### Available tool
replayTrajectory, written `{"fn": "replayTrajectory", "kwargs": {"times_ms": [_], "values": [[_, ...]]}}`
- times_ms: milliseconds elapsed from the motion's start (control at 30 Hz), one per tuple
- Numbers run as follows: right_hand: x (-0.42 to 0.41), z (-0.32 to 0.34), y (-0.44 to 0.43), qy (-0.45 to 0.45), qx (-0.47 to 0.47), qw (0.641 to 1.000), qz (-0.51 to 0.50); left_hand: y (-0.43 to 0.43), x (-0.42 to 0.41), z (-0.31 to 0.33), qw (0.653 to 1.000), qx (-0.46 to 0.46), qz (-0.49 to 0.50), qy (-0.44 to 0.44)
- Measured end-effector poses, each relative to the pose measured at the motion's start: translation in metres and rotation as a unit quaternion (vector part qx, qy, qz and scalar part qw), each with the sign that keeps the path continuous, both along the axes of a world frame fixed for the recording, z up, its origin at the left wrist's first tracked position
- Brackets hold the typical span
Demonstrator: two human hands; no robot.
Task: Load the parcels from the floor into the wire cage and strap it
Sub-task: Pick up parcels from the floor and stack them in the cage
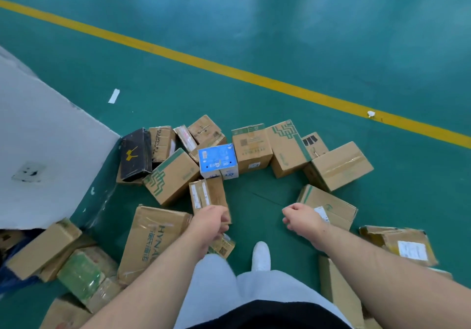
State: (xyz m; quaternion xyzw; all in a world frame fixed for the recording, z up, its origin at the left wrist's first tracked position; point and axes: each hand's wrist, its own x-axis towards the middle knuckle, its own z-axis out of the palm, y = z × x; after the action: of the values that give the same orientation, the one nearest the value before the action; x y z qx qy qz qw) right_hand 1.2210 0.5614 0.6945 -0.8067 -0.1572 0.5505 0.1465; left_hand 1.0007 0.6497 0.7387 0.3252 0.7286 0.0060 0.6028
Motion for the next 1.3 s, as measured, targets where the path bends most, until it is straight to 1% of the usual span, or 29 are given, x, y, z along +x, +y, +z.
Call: {"fn": "replayTrajectory", "kwargs": {"times_ms": [167,300,467,567,633,700,833,967,1033,1133,1300], "values": [[0.018,-0.016,0.031,0.009,-0.019,1.000,-0.012,0.043,0.026,-0.011,0.999,-0.011,0.021,-0.033],[0.030,-0.012,0.070,0.000,-0.019,0.999,0.034,0.088,0.041,-0.019,0.997,-0.026,0.051,-0.053],[0.067,-0.016,0.134,-0.004,-0.028,0.997,0.078,0.164,0.072,-0.048,0.997,-0.055,0.040,-0.047],[0.096,-0.016,0.167,-0.016,-0.050,0.990,0.128,0.215,0.094,-0.061,0.996,-0.069,0.025,-0.044],[0.115,-0.009,0.184,-0.017,-0.067,0.984,0.163,0.245,0.104,-0.064,0.997,-0.066,-0.001,-0.033],[0.128,0.000,0.201,0.002,-0.079,0.980,0.183,0.271,0.111,-0.072,0.997,-0.059,-0.032,-0.024],[0.154,0.002,0.239,0.040,-0.100,0.980,0.165,0.311,0.127,-0.092,0.995,-0.083,-0.050,-0.003],[0.174,-0.051,0.279,0.061,-0.115,0.979,0.155,0.335,0.150,-0.139,0.992,-0.119,-0.040,0.007],[0.183,-0.096,0.301,0.062,-0.118,0.980,0.146,0.345,0.161,-0.176,0.991,-0.132,-0.031,0.015],[0.197,-0.180,0.335,0.052,-0.126,0.981,0.140,0.359,0.179,-0.240,0.989,-0.141,-0.015,0.030],[0.215,-0.305,0.374,0.004,-0.144,0.977,0.156,0.372,0.202,-0.348,0.987,-0.152,0.008,0.049]]}}
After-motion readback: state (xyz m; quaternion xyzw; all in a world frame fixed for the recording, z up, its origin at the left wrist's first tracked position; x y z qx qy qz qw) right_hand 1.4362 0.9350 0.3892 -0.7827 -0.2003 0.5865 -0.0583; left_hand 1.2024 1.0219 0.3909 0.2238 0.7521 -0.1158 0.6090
